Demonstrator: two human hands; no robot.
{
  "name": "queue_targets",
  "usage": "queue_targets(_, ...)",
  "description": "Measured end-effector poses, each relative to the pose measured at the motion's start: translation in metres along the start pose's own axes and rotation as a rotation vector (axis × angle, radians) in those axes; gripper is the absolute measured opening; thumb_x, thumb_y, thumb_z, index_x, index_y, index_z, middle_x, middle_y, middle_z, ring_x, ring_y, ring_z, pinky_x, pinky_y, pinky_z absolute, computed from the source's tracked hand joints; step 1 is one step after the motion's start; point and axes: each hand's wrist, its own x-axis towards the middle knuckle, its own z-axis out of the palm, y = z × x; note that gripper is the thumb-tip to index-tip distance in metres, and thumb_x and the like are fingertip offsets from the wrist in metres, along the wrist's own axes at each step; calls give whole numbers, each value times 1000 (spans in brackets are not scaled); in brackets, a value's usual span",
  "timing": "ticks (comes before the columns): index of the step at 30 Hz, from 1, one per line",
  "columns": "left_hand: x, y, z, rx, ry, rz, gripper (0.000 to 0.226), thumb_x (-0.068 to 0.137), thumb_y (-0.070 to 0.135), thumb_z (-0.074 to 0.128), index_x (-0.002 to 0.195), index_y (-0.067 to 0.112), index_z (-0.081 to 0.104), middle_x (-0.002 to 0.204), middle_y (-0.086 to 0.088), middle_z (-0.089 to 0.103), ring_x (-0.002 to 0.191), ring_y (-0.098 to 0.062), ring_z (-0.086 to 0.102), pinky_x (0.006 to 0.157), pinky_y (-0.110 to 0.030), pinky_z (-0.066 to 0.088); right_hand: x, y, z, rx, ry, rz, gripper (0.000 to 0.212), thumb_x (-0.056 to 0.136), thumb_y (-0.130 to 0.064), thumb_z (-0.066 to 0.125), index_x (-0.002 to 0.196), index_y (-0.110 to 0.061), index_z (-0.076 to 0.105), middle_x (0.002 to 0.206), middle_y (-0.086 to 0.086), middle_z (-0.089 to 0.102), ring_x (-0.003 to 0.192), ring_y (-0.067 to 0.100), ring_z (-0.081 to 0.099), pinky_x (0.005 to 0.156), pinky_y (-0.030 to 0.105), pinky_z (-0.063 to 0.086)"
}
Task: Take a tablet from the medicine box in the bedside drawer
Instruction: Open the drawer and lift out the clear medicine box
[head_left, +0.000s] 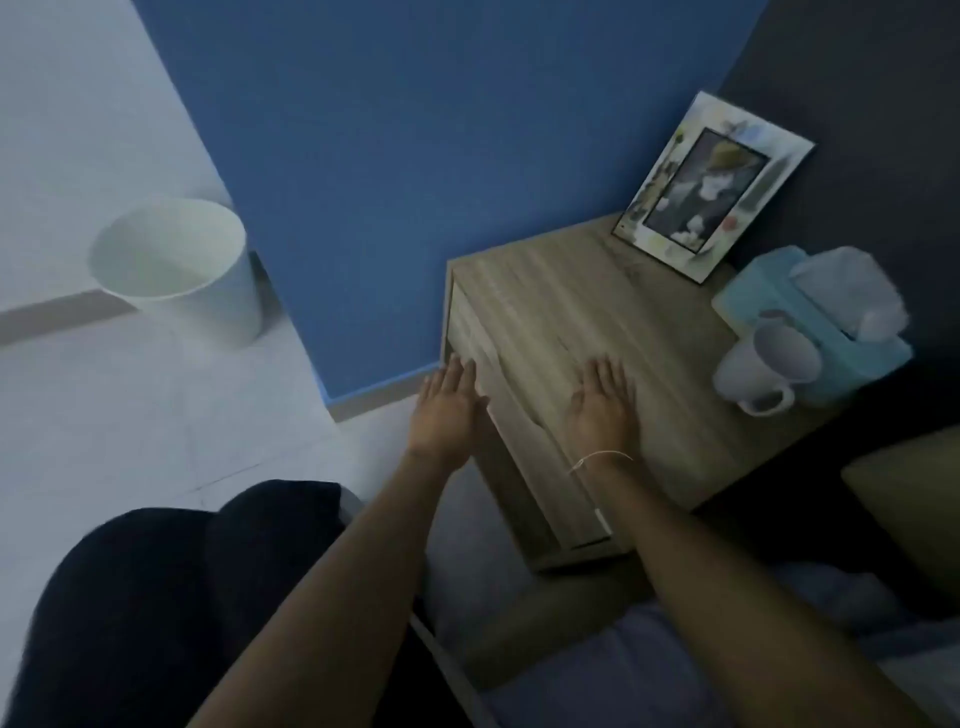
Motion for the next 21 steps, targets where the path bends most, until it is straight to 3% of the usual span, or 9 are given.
queue_targets(3, 1, 9, 14, -15, -15, -18, 58, 102, 32, 28, 151, 8, 9, 161, -13, 6, 149, -25, 5, 122, -37, 6, 0, 1, 0, -42, -28, -52, 55, 95, -25, 28, 148, -11, 30, 156, 8, 29, 147, 24, 15, 120, 44, 12)
queue_targets(10, 32, 10, 49, -84, -35, -55, 64, 101, 40, 26, 150, 7, 3, 161, -13, 1, 149, -25, 4, 122, -38, 7, 3, 4, 8, -63, -12, -56, 65, 90, -35, 12, 148, -11, 29, 155, 6, 30, 146, 20, 19, 120, 44, 14)
queue_targets(21, 60, 10, 77, -294, 0, -60, 86, 94, 49, 42, 149, 9, -10, 161, -8, -6, 149, -22, 0, 123, -39, 8, 3, 4, 10, -45, 15, -51, 55, 95, -28, 25, 147, -11, 28, 155, 7, 31, 146, 20, 20, 120, 43, 14)
